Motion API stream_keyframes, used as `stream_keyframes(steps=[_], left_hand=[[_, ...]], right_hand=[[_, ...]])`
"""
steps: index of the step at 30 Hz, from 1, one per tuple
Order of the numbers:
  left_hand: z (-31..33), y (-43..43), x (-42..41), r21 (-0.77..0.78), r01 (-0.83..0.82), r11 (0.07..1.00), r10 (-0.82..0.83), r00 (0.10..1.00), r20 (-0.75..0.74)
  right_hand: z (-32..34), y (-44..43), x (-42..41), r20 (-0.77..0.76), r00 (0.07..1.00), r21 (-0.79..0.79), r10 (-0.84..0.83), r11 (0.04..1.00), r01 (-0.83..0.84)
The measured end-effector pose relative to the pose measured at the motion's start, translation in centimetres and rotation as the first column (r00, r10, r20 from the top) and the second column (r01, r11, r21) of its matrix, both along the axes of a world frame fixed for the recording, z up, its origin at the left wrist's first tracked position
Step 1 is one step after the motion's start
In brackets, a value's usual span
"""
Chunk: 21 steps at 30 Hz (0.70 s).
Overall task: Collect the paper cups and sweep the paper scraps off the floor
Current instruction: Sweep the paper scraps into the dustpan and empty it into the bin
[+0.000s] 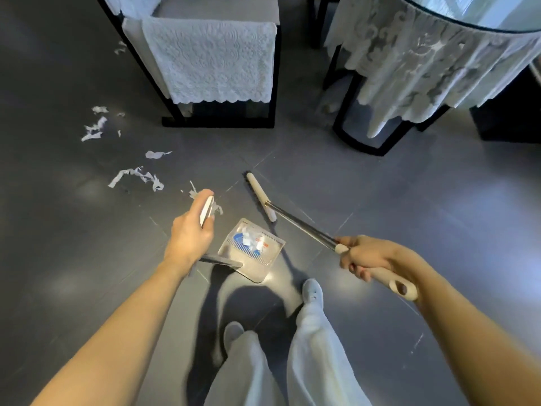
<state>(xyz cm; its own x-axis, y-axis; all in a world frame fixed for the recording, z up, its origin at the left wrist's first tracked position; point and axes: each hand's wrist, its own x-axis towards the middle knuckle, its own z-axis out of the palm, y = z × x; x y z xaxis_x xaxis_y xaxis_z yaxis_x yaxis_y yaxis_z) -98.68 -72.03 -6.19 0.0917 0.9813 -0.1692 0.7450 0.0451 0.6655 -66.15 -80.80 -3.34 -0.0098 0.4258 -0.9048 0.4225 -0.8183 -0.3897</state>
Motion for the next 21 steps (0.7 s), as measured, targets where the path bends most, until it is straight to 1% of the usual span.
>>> stream_keyframes(steps=[3, 6, 8, 9, 11, 13, 15, 17, 19, 21], left_hand=[[0.5, -1.6, -2.8, -0.032, 0.061, 0.998, -0.061, 0.998, -0.002], [0.4, -2.8, -4.6, -0.052, 0.125, 0.991, -0.126, 0.992, -0.013], [-0.1, -3.3, -5.3, -0.062, 0.156, 0.986, -0.159, 0.987, -0.03], [-0.4, -3.3, -5.6, -0.063, 0.154, 0.986, -0.156, 0.987, -0.033], [-0.9, -3.1, -5.9, -0.053, 0.116, 0.992, -0.118, 0.993, -0.026], [-1.0, -3.0, -6.0, -0.051, 0.078, 0.996, -0.079, 0.997, -0.023], [-1.0, -2.9, -5.7, -0.055, 0.065, 0.996, -0.067, 0.997, -0.025], [-0.9, -3.0, -5.8, -0.048, 0.06, 0.997, -0.061, 0.998, -0.026], [-0.6, -3.1, -6.5, -0.039, 0.04, 0.998, -0.041, 0.998, -0.037], [-0.5, -3.2, -7.6, -0.023, -0.031, 0.999, 0.03, 0.999, -0.04]], right_hand=[[-0.6, -2.3, -2.3, 0.086, 0.996, 0.02, -0.003, 1.0, 0.001], [-2.1, -4.0, -4.4, 0.178, 0.983, 0.011, 0.047, 0.999, -0.049], [-3.0, -4.7, -6.3, 0.222, 0.973, -0.002, 0.065, 0.998, -0.066], [-3.5, -5.0, -7.3, 0.221, 0.974, -0.006, 0.049, 0.999, -0.049], [-4.2, -5.6, -9.7, 0.17, 0.985, -0.006, 0.008, 1.0, -0.007], [-4.4, -6.0, -12.3, 0.141, 0.99, -0.022, 0.003, 1.0, 0.0], [-4.1, -6.0, -13.5, 0.078, 0.994, -0.054, -0.075, 0.995, 0.079], [-3.2, -5.4, -13.1, -0.001, 0.995, -0.044, -0.099, 0.994, 0.099], [-1.9, -4.0, -12.1, -0.023, 0.997, -0.025, -0.068, 0.997, 0.067], [-1.0, -2.2, -11.5, -0.035, 0.996, -0.022, -0.082, 0.996, 0.081]])
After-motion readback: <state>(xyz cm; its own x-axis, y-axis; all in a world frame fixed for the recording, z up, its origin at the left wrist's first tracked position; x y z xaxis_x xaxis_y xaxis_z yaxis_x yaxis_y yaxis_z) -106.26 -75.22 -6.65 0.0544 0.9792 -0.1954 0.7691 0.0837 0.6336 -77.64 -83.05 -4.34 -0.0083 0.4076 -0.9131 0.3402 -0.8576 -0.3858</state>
